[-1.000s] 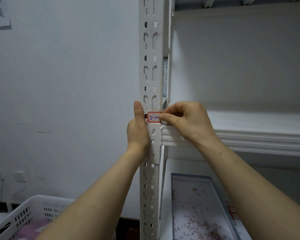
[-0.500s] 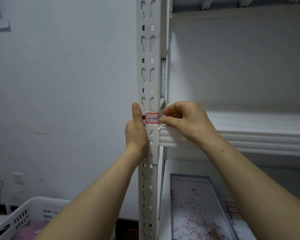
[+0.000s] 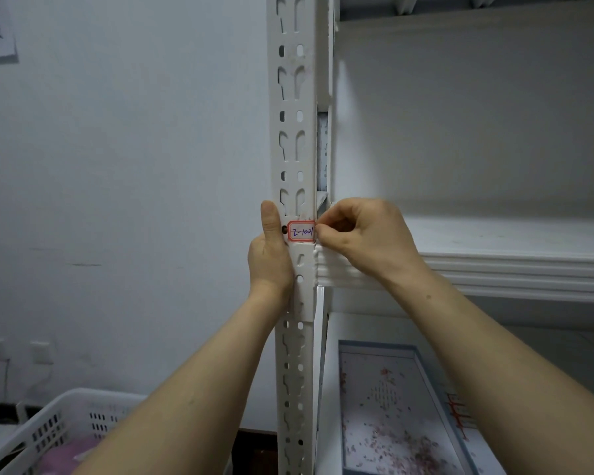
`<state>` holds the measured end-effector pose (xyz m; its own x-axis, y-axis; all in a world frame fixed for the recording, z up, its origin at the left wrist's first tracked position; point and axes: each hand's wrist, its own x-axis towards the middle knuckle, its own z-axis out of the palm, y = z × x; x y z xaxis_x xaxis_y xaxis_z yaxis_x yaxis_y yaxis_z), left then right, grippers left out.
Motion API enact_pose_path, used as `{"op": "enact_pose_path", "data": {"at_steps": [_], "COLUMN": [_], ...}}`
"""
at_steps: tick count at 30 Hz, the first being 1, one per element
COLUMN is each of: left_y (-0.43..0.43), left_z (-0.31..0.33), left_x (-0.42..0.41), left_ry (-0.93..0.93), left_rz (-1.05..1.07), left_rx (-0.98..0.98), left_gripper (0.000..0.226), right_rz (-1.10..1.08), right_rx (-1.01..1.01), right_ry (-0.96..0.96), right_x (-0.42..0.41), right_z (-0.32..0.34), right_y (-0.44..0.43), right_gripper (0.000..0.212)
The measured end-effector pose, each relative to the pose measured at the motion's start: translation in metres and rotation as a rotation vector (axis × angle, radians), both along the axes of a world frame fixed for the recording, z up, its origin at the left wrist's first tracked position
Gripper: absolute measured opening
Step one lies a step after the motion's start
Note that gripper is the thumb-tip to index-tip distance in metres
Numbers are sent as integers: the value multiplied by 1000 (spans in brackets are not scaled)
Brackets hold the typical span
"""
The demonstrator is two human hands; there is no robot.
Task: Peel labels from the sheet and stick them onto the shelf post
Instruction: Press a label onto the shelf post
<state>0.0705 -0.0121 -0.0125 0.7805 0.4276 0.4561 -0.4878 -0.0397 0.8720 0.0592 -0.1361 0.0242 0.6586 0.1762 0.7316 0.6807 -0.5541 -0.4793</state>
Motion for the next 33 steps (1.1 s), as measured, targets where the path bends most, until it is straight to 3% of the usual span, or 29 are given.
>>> {"op": "enact_pose_path", "data": {"at_steps": [5,14,24,28,33], "left_y": [1,0,-1,0,0], "left_z": [-1,0,0,0,-1], "left_x": [1,0,1,1,2], "left_ry": [-15,-9,-1,-9,0], "left_rz": [-12,-28,-20,-38,-28], "left_rx": [11,15,-3,-20,-17], "left_gripper": [71,71,68,70,68], "right_rz": [-121,-40,56,104,110], "right_rx": [-92,-42,5,-3,-8], "right_ry": [-81,-100,41,119,107], "right_x": [-5,0,-3,-5,-1], "right_z": [1,-1,4,7,8], "right_y": [6,5,-4,-5,-4], "right_gripper": [3,4,2,12,9]}}
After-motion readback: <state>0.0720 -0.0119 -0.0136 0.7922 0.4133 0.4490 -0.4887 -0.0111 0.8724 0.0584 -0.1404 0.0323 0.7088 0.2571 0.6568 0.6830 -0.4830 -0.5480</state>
